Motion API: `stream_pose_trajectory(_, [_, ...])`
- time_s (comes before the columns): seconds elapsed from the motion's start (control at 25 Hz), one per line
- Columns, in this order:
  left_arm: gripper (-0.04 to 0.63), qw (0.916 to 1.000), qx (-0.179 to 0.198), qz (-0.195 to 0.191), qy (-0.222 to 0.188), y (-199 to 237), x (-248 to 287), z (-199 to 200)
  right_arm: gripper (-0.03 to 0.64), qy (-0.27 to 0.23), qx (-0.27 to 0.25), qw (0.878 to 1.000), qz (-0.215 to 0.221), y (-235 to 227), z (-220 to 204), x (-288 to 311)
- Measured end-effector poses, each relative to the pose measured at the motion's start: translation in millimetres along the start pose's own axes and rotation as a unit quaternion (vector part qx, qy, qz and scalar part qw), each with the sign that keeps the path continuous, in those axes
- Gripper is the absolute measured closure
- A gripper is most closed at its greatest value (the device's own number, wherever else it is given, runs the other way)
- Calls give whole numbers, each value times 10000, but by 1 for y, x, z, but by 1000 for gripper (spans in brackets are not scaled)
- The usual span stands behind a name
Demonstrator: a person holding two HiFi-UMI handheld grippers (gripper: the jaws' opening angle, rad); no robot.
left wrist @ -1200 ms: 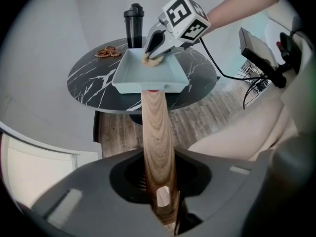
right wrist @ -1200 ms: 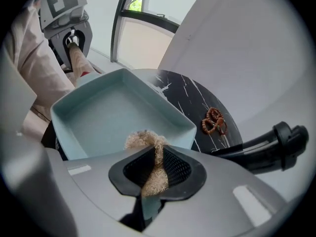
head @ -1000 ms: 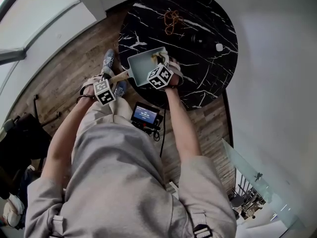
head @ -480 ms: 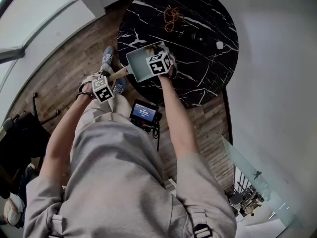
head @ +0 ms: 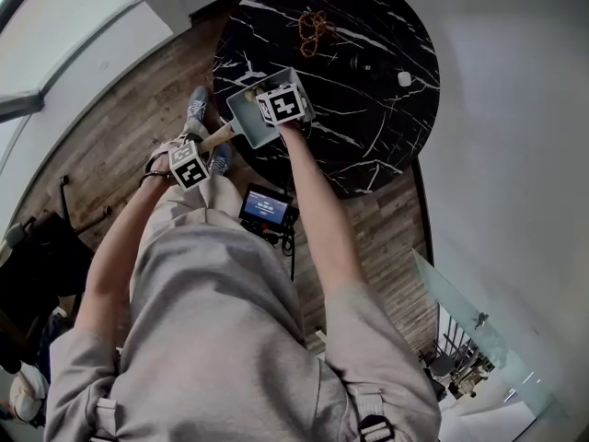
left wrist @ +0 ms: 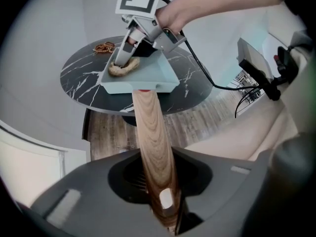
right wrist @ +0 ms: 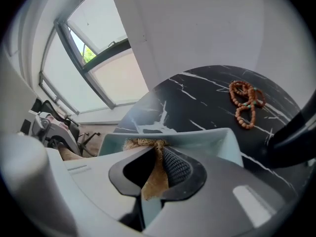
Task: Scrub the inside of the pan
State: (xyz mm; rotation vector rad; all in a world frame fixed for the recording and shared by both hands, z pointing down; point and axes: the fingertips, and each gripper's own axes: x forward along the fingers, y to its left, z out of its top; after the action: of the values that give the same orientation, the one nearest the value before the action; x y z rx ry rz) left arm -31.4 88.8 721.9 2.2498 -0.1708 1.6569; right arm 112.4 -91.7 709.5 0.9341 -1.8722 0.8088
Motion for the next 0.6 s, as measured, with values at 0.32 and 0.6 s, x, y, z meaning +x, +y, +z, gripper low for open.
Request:
stream_pose_trajectory(0.32, [517,9995,-70,268,166,10,-2,-6,555,185,-525,9944,900,73,-4,12])
stream_pose_trajectory(0.6, [529,9983,-217,455,284,14,-2,-8,560,499,-657,9887,1249,78,-18,9])
